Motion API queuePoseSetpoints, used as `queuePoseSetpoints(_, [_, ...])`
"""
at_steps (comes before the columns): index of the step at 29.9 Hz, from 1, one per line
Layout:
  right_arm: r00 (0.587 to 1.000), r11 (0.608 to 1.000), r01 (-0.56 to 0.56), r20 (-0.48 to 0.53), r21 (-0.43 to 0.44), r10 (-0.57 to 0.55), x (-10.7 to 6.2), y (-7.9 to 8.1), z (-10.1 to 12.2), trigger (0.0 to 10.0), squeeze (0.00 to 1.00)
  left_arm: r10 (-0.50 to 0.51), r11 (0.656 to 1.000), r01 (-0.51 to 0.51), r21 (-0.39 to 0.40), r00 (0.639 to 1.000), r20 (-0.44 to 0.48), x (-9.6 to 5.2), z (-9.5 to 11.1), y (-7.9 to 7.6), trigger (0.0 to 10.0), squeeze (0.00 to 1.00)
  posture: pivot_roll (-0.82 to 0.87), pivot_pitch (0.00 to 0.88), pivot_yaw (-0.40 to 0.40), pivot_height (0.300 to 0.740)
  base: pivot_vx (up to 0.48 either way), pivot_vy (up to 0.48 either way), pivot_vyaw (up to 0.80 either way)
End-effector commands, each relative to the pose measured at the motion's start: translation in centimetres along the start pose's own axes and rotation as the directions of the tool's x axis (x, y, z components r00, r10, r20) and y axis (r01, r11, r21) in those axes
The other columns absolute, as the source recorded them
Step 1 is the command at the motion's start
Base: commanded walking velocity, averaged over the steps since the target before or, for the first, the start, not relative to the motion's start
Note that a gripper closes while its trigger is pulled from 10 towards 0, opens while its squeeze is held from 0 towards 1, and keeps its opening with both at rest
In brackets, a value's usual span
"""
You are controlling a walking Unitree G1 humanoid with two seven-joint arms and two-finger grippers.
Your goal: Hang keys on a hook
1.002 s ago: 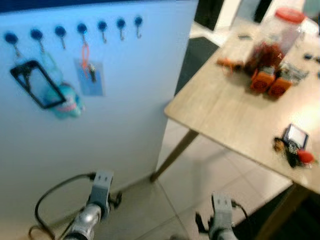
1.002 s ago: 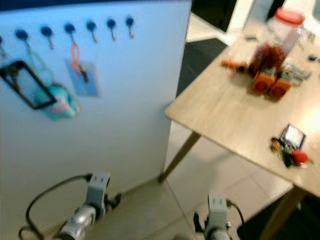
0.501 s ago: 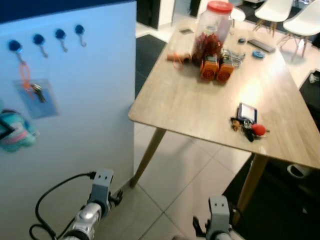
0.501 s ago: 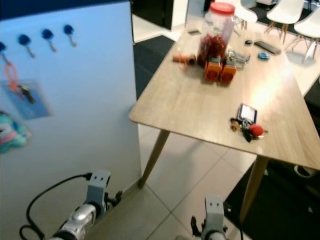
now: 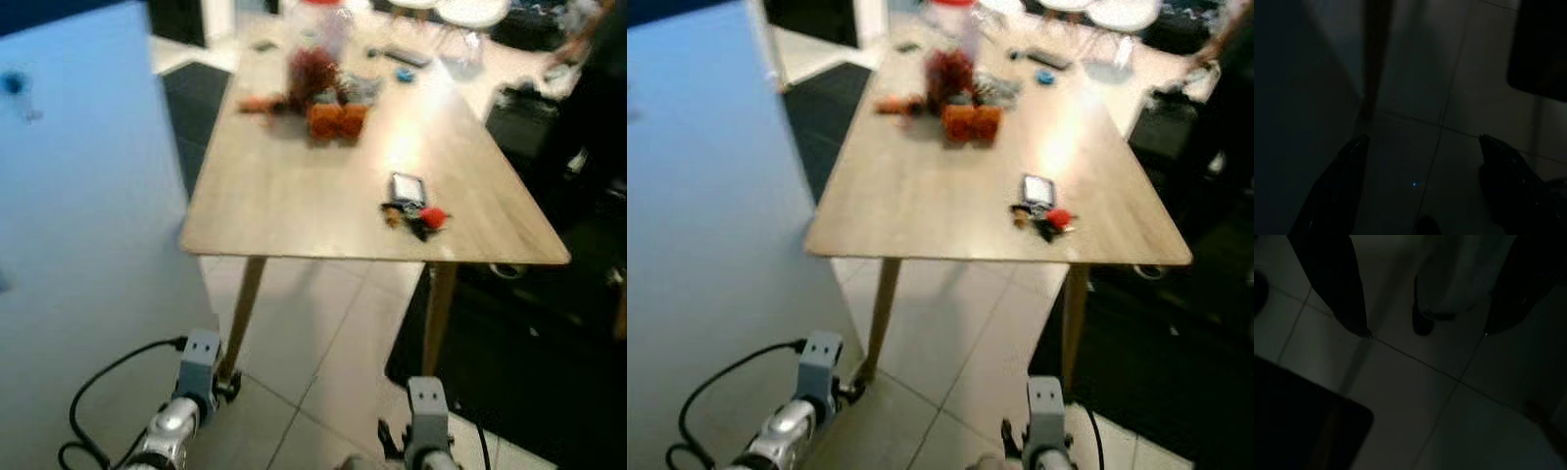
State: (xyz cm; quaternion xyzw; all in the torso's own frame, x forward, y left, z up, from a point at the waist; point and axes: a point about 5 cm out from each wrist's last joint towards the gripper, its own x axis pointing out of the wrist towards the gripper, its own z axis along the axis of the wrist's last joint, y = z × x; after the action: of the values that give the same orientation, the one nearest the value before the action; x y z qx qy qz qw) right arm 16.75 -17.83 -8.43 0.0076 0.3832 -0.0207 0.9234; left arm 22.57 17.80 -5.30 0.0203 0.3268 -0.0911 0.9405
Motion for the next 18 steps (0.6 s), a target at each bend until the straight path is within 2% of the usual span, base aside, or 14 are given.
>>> queuePoseSetpoints(1, [1.0,1.0,0.001,-0.001,-0.009,-0.001,-0.04,-0.13,-0.07,10.0,0.0,-0.007,1.0,0.007,-0.012,1.0,-0.008,0.02,-0.29,-0.51,10.0,0.0,0.06,0.042,-0.003,0.74,0.0,0.0,0.0])
queuePoseSetpoints(7, [1.0,0.999,-0.01,-0.002,-0.038,0.01,0.02,-0.03,0.04,10.0,0.0,0.002,1.0,-0.002,0.016,0.999,-0.033,-0.12,-0.78,-0.46,10.0,0.0,0.06,0.04,-0.008,0.74,0.0,0.0,0.0])
queuePoseSetpoints(14, [1.0,0.999,-0.017,-0.024,-0.051,0.016,-0.06,-0.03,-0.32,10.0,0.0,0.032,0.999,-0.032,-0.001,0.999,-0.033,-0.37,-1.15,-0.07,10.0,0.0,0.07,0.039,-0.032,0.74,0.0,0.0,0.0])
queuePoseSetpoints(18, [0.999,0.994,-0.039,-0.025,-0.101,0.037,-0.01,-0.36,-0.11,10.0,0.0,0.051,0.998,-0.052,-0.031,0.999,-0.017,-0.35,-1.14,-0.31,10.0,0.0,0.08,0.048,-0.08,0.74,0.0,0.0,0.0])
